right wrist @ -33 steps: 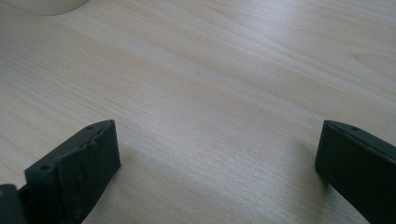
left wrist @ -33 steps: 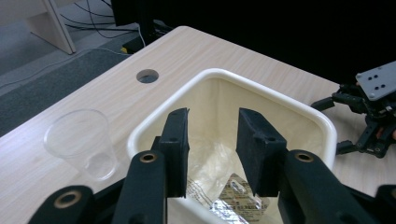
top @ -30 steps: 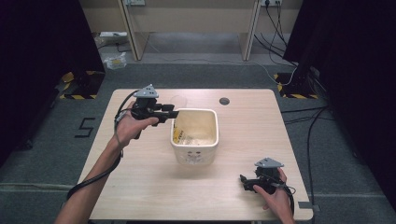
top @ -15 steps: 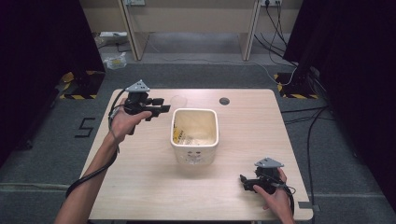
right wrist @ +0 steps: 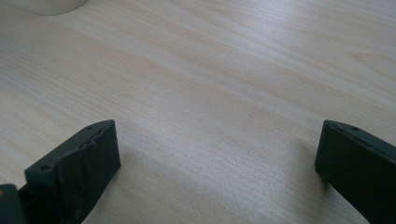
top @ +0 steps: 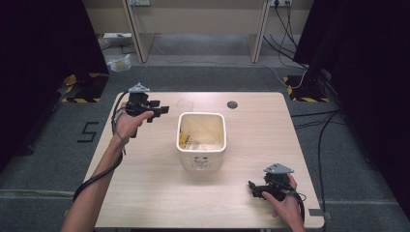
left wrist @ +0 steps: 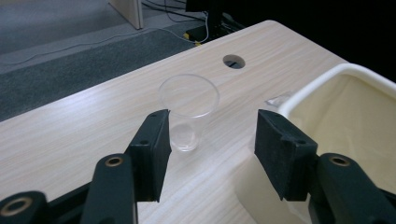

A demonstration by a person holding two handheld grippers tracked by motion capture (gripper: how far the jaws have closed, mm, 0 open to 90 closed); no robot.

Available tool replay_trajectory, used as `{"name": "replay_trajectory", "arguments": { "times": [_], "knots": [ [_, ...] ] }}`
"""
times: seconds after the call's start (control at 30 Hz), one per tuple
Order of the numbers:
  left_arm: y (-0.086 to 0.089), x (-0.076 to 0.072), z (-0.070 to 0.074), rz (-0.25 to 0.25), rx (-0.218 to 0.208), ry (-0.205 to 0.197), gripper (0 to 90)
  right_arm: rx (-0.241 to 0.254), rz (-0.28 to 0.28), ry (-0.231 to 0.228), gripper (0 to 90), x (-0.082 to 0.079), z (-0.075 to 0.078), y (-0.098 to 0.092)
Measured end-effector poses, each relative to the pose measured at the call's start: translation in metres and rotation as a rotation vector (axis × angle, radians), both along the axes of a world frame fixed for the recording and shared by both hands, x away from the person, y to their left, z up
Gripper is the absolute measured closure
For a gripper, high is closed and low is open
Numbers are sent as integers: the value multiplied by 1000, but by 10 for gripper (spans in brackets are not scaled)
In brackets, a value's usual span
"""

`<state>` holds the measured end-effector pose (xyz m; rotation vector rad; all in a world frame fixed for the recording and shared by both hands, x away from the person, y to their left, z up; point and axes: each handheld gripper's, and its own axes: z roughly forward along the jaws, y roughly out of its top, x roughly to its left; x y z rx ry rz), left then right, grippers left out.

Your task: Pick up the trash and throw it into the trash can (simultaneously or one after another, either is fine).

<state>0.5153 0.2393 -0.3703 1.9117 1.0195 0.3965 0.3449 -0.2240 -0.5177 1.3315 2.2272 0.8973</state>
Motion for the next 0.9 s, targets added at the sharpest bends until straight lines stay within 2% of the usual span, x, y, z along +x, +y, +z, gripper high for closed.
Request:
{"name": "replay_trajectory", "arguments": {
  "times": [0.2,0.33,0.43,0.9],
  "knots": [
    [2,9,-10,49,-2,10,428,0,0,0,3,0,0,0],
    [-1,13,-15,59,6,17,409,0,0,0,2,0,0,0],
    [-3,18,-18,59,27,20,406,0,0,0,2,0,0,0],
    [-5,36,-31,98,33,38,388,0,0,-1,2,0,0,0]
  ]
}}
